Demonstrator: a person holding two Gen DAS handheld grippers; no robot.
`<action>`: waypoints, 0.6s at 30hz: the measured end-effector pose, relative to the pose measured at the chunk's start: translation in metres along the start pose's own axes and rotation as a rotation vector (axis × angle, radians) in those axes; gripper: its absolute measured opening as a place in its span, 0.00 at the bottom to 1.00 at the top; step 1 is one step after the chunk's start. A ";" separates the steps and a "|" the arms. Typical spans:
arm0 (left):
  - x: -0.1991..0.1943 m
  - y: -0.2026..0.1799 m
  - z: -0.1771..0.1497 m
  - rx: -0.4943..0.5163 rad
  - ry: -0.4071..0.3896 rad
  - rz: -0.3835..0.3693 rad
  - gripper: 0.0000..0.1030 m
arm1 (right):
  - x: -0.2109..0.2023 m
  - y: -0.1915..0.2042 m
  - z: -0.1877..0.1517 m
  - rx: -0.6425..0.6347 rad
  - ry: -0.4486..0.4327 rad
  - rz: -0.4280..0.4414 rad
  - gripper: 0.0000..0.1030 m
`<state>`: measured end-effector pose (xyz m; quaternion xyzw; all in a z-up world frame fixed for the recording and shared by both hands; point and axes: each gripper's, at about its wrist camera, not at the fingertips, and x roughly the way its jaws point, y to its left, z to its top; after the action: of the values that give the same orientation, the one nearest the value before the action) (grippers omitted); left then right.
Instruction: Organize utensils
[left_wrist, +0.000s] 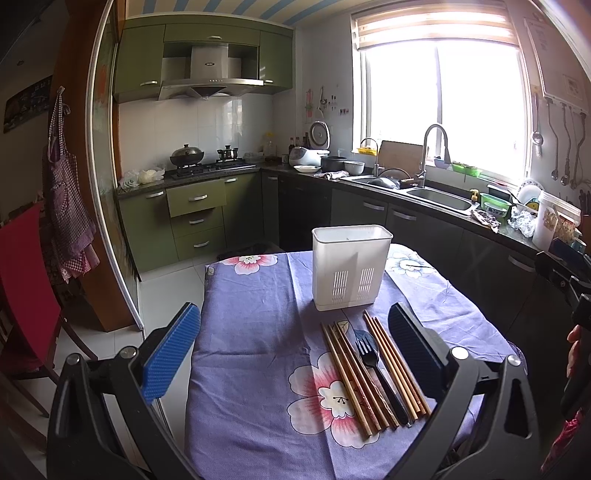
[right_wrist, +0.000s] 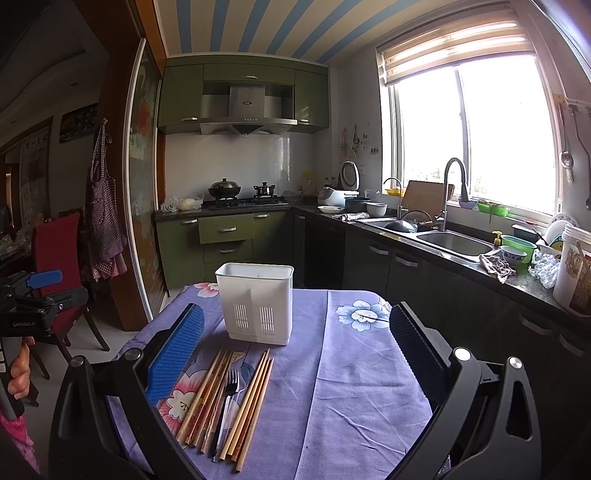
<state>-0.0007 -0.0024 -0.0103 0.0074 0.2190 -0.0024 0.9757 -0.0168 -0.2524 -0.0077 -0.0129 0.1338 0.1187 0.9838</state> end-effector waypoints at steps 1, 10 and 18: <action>0.000 0.000 0.000 0.000 0.001 0.000 0.94 | 0.000 0.000 0.000 0.000 0.001 0.000 0.96; 0.001 -0.001 -0.002 0.001 0.000 0.000 0.94 | 0.001 0.001 0.000 0.000 0.005 -0.001 0.96; 0.001 -0.001 -0.002 0.002 0.001 -0.001 0.94 | 0.002 0.001 0.000 0.001 0.005 0.000 0.96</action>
<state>-0.0006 -0.0033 -0.0126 0.0081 0.2197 -0.0030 0.9755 -0.0158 -0.2511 -0.0085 -0.0127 0.1366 0.1183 0.9835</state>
